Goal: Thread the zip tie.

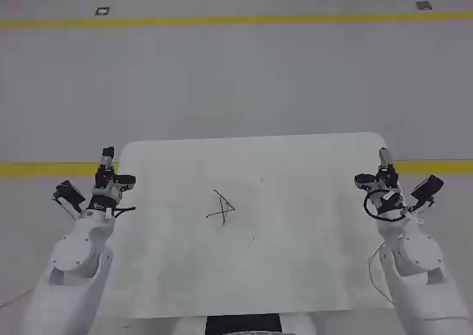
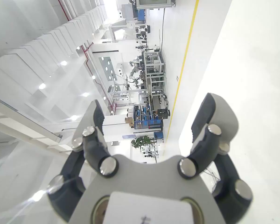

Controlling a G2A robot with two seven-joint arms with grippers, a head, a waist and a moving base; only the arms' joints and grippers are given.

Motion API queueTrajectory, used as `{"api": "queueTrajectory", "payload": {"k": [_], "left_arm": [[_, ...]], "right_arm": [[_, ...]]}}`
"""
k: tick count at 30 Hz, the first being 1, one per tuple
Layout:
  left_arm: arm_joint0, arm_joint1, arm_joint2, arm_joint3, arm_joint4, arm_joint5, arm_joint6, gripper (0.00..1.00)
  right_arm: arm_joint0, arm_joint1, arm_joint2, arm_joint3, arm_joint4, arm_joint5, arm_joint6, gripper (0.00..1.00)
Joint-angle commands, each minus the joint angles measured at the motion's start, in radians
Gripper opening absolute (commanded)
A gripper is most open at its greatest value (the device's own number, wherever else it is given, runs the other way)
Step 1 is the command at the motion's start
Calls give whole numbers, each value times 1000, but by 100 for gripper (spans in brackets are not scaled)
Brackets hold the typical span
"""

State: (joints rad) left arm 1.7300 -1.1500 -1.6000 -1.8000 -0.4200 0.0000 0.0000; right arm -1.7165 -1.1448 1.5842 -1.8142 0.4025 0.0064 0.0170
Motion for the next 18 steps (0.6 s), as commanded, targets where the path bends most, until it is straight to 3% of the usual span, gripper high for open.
{"api": "queueTrajectory", "payload": {"k": [1, 3, 6, 18], "left_arm": [[0, 0, 0, 0, 0, 0, 0, 100], [0, 0, 0, 0, 0, 0, 0, 100], [0, 0, 0, 0, 0, 0, 0, 100], [0, 0, 0, 0, 0, 0, 0, 100]], "right_arm": [[33, 4, -46, -2, -255, 26, 58, 100], [53, 10, -85, 21, -430, 48, 88, 100], [64, 12, -128, 59, -577, 53, 102, 100], [65, 12, -131, 63, -586, 47, 105, 100]]}}
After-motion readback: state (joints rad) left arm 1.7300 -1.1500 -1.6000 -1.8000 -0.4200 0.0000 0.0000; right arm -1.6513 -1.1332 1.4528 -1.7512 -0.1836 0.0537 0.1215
